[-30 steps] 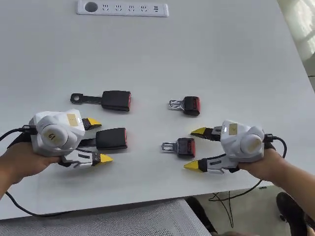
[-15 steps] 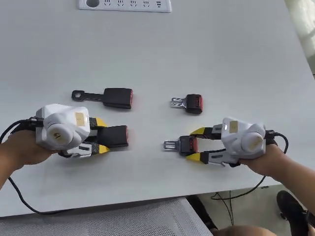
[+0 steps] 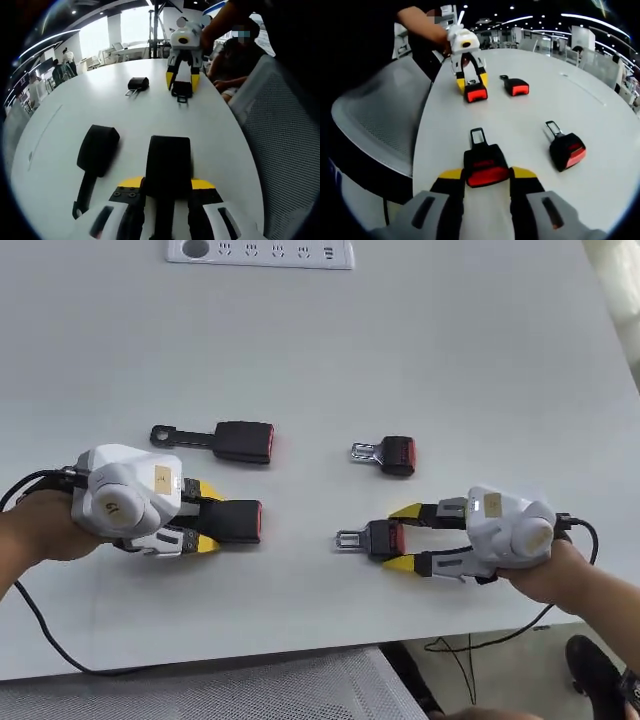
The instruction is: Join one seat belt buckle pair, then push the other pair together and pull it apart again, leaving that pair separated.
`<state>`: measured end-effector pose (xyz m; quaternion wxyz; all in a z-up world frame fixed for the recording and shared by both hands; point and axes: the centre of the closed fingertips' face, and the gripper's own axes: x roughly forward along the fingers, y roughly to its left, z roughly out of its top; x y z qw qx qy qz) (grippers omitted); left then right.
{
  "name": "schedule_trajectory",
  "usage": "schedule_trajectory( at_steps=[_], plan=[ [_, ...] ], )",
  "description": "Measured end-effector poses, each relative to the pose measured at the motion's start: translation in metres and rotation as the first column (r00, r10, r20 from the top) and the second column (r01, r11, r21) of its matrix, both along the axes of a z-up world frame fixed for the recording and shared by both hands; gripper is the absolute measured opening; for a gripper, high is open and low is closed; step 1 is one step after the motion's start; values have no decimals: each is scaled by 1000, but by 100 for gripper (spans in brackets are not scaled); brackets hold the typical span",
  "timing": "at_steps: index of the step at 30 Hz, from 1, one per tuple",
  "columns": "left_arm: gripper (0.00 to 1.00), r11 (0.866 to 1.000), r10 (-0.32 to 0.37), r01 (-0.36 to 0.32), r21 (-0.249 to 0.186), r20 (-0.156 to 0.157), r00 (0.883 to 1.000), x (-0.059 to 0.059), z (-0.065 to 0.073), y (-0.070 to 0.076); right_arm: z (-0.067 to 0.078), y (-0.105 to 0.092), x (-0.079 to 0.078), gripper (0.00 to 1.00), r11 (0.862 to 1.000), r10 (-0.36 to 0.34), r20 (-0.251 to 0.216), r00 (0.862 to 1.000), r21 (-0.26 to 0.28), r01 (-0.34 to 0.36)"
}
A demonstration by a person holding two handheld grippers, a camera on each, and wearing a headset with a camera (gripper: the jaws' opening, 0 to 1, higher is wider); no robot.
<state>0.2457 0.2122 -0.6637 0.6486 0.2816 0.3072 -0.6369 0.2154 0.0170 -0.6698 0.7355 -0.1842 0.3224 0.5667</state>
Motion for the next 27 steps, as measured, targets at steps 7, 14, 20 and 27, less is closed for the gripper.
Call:
schedule_trajectory(
  at_steps=[7,14,20,27],
  plan=[
    [34,1000,-12,12,6,1,1000,0,-1,0,-1,3,2,34,1000,-13,6,1000,10,13],
    [34,1000,-15,15,16,2,1000,0,-2,0,0,16,7,34,999,-23,13,1000,30,22],
    [34,1000,-18,18,21,2,1000,0,-3,0,0,38,12,34,999,-16,21,1000,48,15],
    [34,999,-32,32,29,3,999,-1,-3,0,2,56,15,34,998,-10,27,1000,64,9]
  ],
)
